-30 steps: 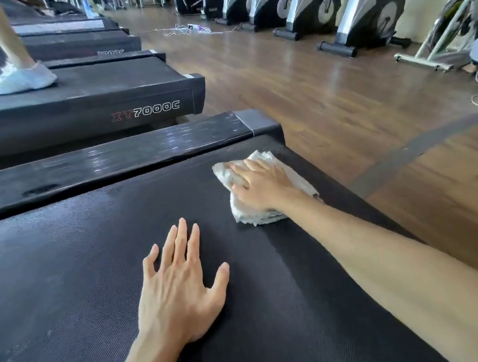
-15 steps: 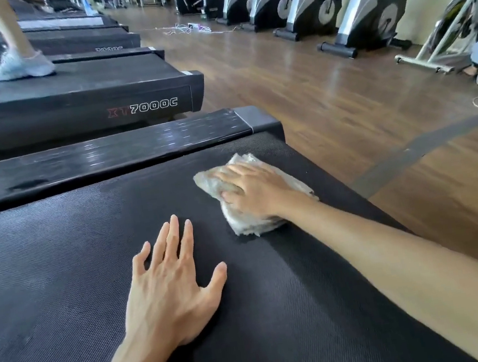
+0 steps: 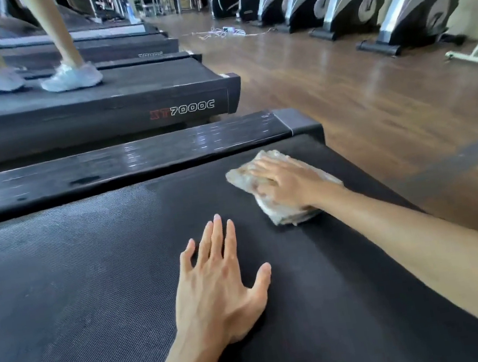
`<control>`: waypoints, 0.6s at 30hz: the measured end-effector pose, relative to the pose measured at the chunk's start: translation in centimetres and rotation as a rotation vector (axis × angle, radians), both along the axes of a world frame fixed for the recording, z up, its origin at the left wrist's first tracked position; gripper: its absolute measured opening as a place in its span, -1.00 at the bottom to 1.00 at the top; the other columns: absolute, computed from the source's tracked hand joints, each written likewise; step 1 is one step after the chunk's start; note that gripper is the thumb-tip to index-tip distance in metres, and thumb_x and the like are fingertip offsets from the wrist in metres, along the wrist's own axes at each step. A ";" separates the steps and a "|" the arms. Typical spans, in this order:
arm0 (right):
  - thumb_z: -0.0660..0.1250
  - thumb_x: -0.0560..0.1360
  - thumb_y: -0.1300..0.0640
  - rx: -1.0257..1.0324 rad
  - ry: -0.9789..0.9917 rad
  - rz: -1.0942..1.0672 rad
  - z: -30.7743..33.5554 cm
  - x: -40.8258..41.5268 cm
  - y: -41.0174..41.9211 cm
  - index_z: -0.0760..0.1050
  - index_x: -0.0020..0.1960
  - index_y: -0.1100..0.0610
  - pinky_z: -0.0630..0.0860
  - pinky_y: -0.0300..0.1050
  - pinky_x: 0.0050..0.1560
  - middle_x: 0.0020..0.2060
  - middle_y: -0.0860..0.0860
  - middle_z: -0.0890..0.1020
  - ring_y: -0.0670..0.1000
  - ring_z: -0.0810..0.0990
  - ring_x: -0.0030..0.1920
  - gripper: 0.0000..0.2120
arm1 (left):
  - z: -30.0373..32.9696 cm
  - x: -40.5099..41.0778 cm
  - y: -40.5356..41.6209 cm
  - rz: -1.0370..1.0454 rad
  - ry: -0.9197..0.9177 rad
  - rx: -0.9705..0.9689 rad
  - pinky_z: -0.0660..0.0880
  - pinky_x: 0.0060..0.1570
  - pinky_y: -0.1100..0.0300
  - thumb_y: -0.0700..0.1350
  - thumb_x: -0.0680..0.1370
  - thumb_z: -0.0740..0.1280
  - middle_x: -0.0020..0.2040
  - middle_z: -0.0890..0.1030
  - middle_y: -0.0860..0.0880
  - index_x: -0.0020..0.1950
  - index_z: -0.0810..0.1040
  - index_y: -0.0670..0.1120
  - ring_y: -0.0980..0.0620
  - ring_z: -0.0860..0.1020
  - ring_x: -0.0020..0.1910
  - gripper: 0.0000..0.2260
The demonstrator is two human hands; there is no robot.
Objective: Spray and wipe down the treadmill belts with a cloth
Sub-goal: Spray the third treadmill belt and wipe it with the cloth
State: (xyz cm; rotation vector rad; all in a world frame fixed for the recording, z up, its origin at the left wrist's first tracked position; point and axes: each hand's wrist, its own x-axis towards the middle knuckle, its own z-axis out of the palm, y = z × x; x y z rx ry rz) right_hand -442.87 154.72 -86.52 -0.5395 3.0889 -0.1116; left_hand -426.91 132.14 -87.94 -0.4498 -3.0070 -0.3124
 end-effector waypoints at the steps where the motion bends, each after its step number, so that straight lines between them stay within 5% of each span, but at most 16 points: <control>1: -0.05 0.55 -0.18 0.025 0.043 -0.035 -0.4 -0.2 2.4 0.38 0.41 -0.16 0.19 0.13 0.50 0.35 -0.18 0.44 -0.02 0.30 0.40 -0.51 | -0.1 0.0 0.0 -0.005 0.001 -0.004 -0.17 0.60 0.00 0.42 0.48 -0.22 0.67 -0.23 0.01 0.68 -0.16 -0.02 0.11 -0.25 0.63 -0.14; 6: -0.17 0.43 -0.18 -0.005 0.085 -0.500 0.1 -5.1 4.7 0.45 0.25 -0.15 0.32 0.27 0.36 0.34 0.03 0.57 0.22 0.45 0.37 -0.44 | -0.2 0.0 0.2 -0.003 0.010 -0.030 -0.18 0.59 -0.02 0.40 0.50 -0.20 0.66 -0.26 0.00 0.67 -0.20 -0.02 0.10 -0.27 0.62 -0.17; 8: -0.17 0.38 -0.07 0.031 0.131 -0.478 1.6 -5.0 0.8 0.43 0.04 -0.13 0.36 0.23 0.18 0.11 0.03 0.66 0.23 0.53 0.13 -0.56 | -0.1 0.0 0.1 -0.012 0.008 -0.032 -0.16 0.59 -0.02 0.40 0.50 -0.20 0.66 -0.26 0.00 0.67 -0.19 -0.02 0.10 -0.27 0.62 -0.17; 11: -0.03 0.33 0.00 -0.003 0.081 -0.227 0.9 -3.9 -3.4 0.30 0.01 -0.06 0.38 0.17 -0.01 -0.09 0.02 0.62 0.09 0.43 -0.15 -0.71 | -0.1 -0.1 -0.2 -0.016 0.008 -0.025 -0.17 0.58 0.00 0.41 0.47 -0.24 0.66 -0.27 0.02 0.67 -0.19 -0.01 0.12 -0.28 0.62 -0.15; 15: 0.03 0.46 -0.25 -0.102 -0.091 -0.117 0.4 -3.7 0.7 0.38 0.29 -0.27 0.35 0.17 0.36 0.30 -0.16 0.48 0.00 0.37 0.26 -0.57 | -0.3 -0.1 -0.2 -0.025 0.021 0.033 -0.17 0.57 0.02 0.43 0.44 -0.26 0.67 -0.23 0.04 0.68 -0.12 -0.01 0.14 -0.25 0.62 -0.11; 18: 0.06 0.58 -0.11 -0.018 -0.029 -0.252 2.0 -3.5 4.7 0.40 0.44 -0.14 0.25 0.12 0.45 0.40 -0.03 0.45 0.11 0.33 0.42 -0.55 | -0.5 -0.3 -0.2 -0.016 0.040 0.039 -0.16 0.56 0.03 0.44 0.46 -0.24 0.67 -0.20 0.04 0.68 -0.09 0.00 0.16 -0.23 0.62 -0.12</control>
